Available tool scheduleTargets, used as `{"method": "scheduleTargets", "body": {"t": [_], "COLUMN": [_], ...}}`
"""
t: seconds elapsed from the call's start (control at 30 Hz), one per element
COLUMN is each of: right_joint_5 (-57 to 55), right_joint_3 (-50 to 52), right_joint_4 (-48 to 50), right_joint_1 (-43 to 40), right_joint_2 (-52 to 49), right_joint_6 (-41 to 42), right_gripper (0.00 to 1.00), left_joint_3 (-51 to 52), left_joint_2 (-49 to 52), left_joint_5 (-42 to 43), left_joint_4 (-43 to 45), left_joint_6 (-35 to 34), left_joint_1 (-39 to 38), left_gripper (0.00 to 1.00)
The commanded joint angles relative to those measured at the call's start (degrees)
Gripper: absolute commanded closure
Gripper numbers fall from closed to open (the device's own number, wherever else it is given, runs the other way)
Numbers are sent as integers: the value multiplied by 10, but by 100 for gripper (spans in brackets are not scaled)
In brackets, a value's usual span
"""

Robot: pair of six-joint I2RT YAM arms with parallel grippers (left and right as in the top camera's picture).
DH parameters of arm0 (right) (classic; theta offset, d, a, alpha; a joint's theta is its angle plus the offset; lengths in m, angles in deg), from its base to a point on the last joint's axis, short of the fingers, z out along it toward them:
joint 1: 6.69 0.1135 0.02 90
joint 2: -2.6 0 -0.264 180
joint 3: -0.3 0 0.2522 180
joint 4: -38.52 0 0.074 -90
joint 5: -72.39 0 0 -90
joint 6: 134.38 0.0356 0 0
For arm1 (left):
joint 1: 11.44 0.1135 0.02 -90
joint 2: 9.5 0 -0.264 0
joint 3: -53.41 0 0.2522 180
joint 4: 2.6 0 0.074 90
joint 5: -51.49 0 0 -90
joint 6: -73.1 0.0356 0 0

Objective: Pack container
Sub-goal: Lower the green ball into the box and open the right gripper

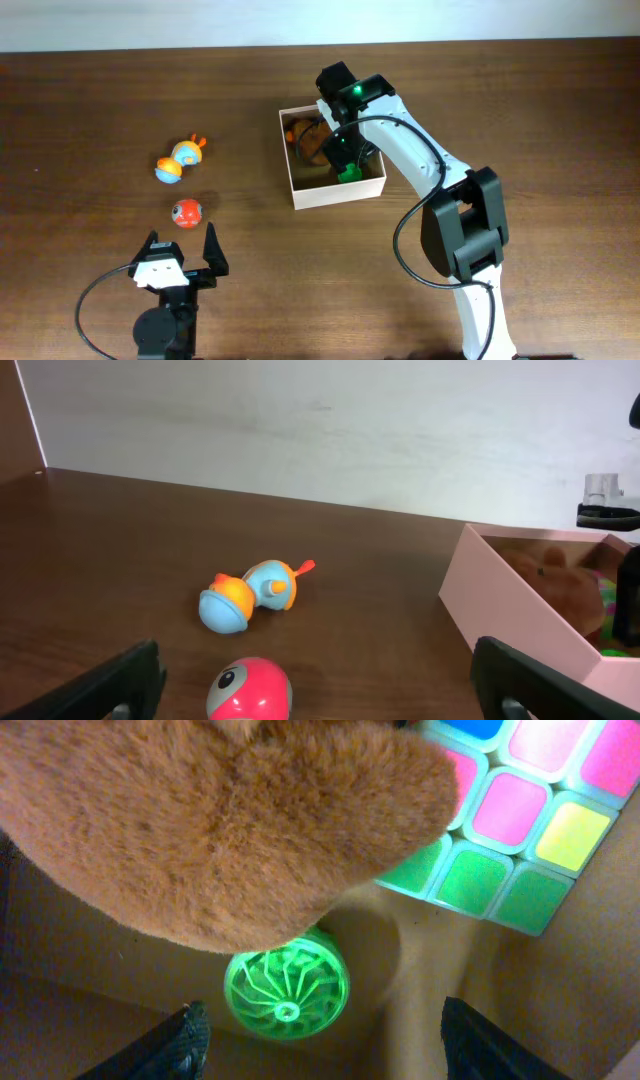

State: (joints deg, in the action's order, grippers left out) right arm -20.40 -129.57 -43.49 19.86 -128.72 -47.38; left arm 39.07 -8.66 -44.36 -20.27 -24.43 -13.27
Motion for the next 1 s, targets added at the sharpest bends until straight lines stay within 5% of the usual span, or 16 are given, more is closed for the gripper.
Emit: {"method": "scheduleTargets", "body": {"t": [0.0, 0.47, 0.97], "right_joint_5": [-1, 49, 52], "right_joint_3": [2, 2, 2], "right_joint_4": [1, -12, 56], "right_joint_1": [-3, 53, 83], "right_joint_2": [-5, -5, -5], "right_joint_6": [2, 5, 102], "right_gripper": [32, 32, 28], "left_joint_3": [1, 1, 1], "left_joint_2": [-5, -5, -5], "left_joint_5": [-2, -2, -2], "left_joint_4": [-3, -3, -3], "left_joint_6": [9, 9, 9], "left_joint_1": [3, 3, 3], "left_gripper": [1, 1, 1]}}
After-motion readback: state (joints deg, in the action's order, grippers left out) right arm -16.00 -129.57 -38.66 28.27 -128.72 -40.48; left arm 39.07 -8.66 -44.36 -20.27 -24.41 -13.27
